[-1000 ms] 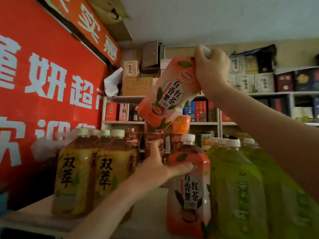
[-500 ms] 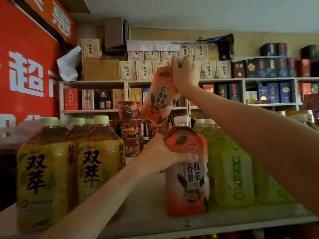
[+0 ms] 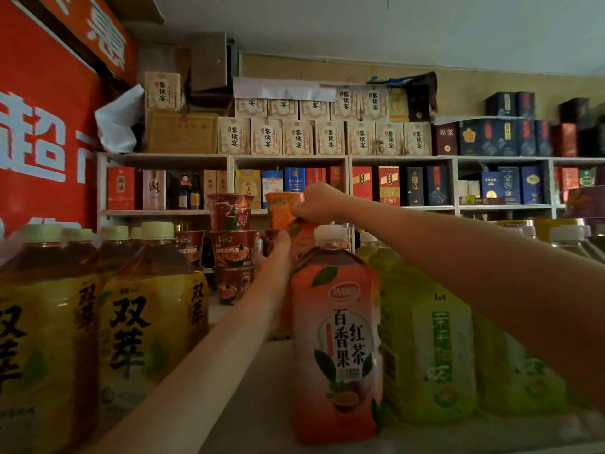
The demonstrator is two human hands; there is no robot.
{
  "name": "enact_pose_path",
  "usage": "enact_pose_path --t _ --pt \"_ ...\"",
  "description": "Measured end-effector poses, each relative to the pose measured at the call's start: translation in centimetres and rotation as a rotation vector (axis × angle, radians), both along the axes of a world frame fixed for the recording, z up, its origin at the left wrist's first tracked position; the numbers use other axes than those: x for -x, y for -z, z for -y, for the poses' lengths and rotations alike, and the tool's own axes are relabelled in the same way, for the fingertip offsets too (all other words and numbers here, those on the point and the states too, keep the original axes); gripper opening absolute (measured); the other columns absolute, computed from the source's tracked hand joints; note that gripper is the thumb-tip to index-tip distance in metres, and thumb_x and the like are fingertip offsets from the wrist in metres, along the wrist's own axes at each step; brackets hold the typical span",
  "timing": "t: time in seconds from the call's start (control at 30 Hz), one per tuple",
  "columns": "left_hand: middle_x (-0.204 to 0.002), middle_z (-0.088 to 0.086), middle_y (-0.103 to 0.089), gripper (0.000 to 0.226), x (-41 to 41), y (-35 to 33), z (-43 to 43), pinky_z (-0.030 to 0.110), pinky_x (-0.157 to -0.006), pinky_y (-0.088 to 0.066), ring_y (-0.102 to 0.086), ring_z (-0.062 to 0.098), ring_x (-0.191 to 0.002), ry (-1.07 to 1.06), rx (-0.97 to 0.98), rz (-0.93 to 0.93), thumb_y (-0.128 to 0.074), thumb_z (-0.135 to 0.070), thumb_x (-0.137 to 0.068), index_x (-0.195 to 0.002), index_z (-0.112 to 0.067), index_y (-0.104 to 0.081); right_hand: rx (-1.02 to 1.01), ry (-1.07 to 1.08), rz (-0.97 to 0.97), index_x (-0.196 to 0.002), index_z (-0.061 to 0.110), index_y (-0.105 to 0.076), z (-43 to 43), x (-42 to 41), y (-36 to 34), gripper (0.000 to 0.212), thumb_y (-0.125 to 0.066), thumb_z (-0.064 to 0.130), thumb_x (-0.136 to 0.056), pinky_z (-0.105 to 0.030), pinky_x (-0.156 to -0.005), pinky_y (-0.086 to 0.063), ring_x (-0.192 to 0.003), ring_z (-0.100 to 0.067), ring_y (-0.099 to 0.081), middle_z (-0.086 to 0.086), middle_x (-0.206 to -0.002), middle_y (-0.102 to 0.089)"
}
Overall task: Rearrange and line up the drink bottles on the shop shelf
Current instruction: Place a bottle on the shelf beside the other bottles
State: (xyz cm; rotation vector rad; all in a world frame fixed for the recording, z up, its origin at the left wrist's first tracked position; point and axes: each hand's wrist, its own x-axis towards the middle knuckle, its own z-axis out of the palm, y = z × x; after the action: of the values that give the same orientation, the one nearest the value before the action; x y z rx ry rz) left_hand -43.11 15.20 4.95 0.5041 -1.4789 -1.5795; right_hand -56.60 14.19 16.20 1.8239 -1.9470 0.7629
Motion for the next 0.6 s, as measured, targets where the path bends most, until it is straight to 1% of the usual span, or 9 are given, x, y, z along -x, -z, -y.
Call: enact_pose_path --t 0.07,0.13,0.17,0.2,0.27,0.33,0.4,0.5,0.6 --pt "-0.146 0.019 -0.038 0.074 0.8 -0.1 0.5 0.054 -0.105 -0.037 -0.044 0.038 -0.128 -0.004 -0.002 -0.015 -0.047 -0.058 -0.091 -0.15 -0.023 -0.019 -0.149 0.014 -0.112 -0.059 0.019 -0.036 0.4 0.7 0.1 0.039 -0.049 0.029 -0.095 -0.013 -0.042 -0.03 -0.055 -0.006 -0.036 0.004 -0.063 -0.038" --pt "-0.136 0.02 -0.05 0.067 1.2 0.1 0.8 0.05 -0.103 -0.041 -0.052 0.035 -0.121 0.006 -0.047 -0.046 -0.045 -0.053 -0.093 -0.147 -0.016 -0.029 -0.281 0.012 -0.102 -0.064 0.021 -0.038 0.4 1.1 0.1 0.035 -0.055 0.031 -0.093 -0.012 -0.044 -0.034 -0.057 -0.007 -0.043 0.004 -0.07 -0.04" --pt "-0.121 0.018 -0.062 0.058 1.3 0.1 0.8 0.044 -0.094 -0.049 -0.061 0.031 -0.109 0.021 -0.078 -0.073 -0.04 -0.051 -0.096 -0.139 -0.012 -0.042 -0.341 0.012 -0.062 -0.067 0.02 -0.038 0.3 1.1 0.0 0.033 -0.056 0.032 -0.093 -0.016 -0.045 -0.038 -0.059 -0.011 -0.049 0.002 -0.074 -0.041" --pt "-0.098 0.014 -0.071 0.05 1.4 0.1 0.6 0.035 -0.078 -0.056 -0.069 0.025 -0.089 0.057 -0.081 -0.077 -0.035 -0.048 -0.098 -0.123 -0.01 -0.056 -0.382 0.024 -0.04 -0.071 0.016 -0.04 0.2 1.0 -0.1 0.033 -0.057 0.034 -0.092 -0.02 -0.046 -0.041 -0.06 -0.014 -0.054 0.0 -0.077 -0.043" --pt "-0.065 0.006 -0.07 0.038 1.7 0.3 0.6 0.022 -0.05 -0.053 -0.068 0.015 -0.057 0.132 -0.063 -0.058 -0.036 -0.039 -0.099 -0.092 -0.012 -0.062 -0.443 0.072 -0.043 -0.085 0.013 -0.044 0.3 1.0 -0.4 0.031 -0.058 0.04 -0.09 -0.024 -0.049 -0.044 -0.067 -0.017 -0.06 -0.002 -0.083 -0.049" --pt "-0.058 0.005 -0.068 0.031 1.9 0.4 0.5 0.019 -0.043 -0.05 -0.066 0.013 -0.05 0.145 -0.043 -0.029 -0.042 -0.035 -0.096 -0.085 -0.013 -0.06 -0.536 0.126 -0.023 -0.095 0.01 -0.049 0.5 1.4 -0.6 0.03 -0.06 0.038 -0.09 -0.025 -0.048 -0.047 -0.066 -0.017 -0.062 -0.008 -0.089 -0.06" --pt "-0.055 0.005 -0.067 0.036 1.9 0.3 0.1 0.018 -0.04 -0.048 -0.065 0.013 -0.046 0.111 -0.062 -0.006 -0.04 -0.037 -0.098 -0.08 -0.012 -0.059 -0.613 0.171 0.036 -0.091 0.001 -0.057 0.6 1.9 -0.6 0.031 -0.059 0.031 -0.092 -0.024 -0.046 -0.049 -0.062 -0.018 -0.063 -0.015 -0.095 -0.066" --pt "-0.054 0.004 -0.067 0.046 1.9 0.3 0.1 0.017 -0.039 -0.047 -0.065 0.013 -0.045 0.093 -0.098 0.025 -0.03 -0.041 -0.102 -0.081 -0.012 -0.058 -0.663 0.208 0.061 -0.1 -0.003 -0.06 0.5 1.6 -0.8 0.033 -0.058 0.029 -0.093 -0.027 -0.053 -0.053 -0.072 -0.021 -0.066 -0.018 -0.104 -0.066" --pt "-0.055 0.005 -0.068 0.045 1.4 0.6 0.0 0.017 -0.04 -0.047 -0.066 0.014 -0.046 0.098 -0.105 0.057 -0.031 -0.04 -0.102 -0.082 -0.011 -0.059 -0.697 0.213 0.136 -0.111 -0.004 -0.058 -0.4 0.6 -1.1 0.039 -0.059 0.03 -0.092 -0.034 -0.062 -0.059 -0.083 -0.027 -0.066 -0.019 -0.115 -0.061"
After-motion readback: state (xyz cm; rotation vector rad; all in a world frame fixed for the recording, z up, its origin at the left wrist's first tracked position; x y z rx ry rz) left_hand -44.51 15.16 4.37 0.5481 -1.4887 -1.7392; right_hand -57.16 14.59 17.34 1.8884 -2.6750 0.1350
